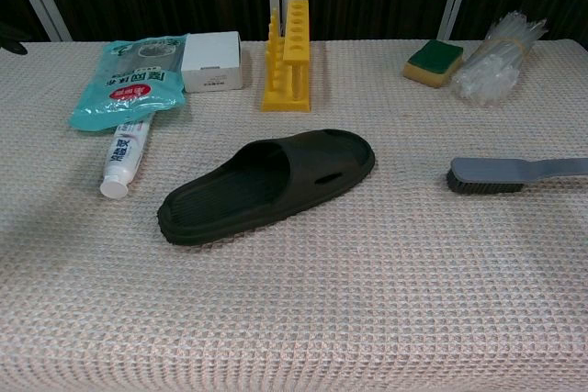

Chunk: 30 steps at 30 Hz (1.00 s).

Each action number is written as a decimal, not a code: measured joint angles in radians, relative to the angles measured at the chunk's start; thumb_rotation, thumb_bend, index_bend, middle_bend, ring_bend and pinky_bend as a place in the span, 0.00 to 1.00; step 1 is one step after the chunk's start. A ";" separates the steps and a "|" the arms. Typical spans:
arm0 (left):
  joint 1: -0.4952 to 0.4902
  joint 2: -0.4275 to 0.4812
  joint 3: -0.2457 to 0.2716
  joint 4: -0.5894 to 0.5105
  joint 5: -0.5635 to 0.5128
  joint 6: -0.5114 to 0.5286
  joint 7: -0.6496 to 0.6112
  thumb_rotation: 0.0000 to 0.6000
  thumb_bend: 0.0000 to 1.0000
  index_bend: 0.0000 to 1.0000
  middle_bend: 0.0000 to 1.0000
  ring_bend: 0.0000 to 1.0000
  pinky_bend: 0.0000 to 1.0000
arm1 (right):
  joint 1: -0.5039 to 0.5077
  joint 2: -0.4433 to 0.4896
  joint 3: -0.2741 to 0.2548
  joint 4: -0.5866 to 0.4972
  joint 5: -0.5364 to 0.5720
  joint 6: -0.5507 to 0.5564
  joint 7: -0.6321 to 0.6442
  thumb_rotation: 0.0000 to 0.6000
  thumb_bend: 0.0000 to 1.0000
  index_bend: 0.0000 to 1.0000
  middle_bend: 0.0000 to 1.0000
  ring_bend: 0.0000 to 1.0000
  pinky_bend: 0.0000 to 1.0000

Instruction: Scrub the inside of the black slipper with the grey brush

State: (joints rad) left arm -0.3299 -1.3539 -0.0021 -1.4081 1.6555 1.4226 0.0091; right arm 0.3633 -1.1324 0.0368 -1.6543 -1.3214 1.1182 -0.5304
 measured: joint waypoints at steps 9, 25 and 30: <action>0.013 0.010 0.006 -0.022 0.009 0.016 0.010 1.00 0.04 0.16 0.21 0.19 0.31 | 0.025 -0.163 0.008 0.155 -0.006 -0.002 0.015 1.00 0.18 0.25 0.31 0.00 0.00; 0.011 0.019 0.004 -0.026 -0.006 -0.007 0.005 1.00 0.05 0.16 0.21 0.19 0.31 | 0.046 -0.325 0.024 0.278 -0.007 0.020 0.038 1.00 0.20 0.38 0.42 0.03 0.00; 0.010 0.019 0.003 -0.018 -0.006 -0.008 -0.004 1.00 0.04 0.16 0.21 0.19 0.31 | 0.050 -0.338 0.027 0.290 -0.007 0.014 0.049 1.00 0.20 0.41 0.43 0.04 0.00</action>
State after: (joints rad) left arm -0.3196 -1.3352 0.0014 -1.4259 1.6497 1.4150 0.0051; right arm 0.4128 -1.4701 0.0636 -1.3639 -1.3280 1.1326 -0.4815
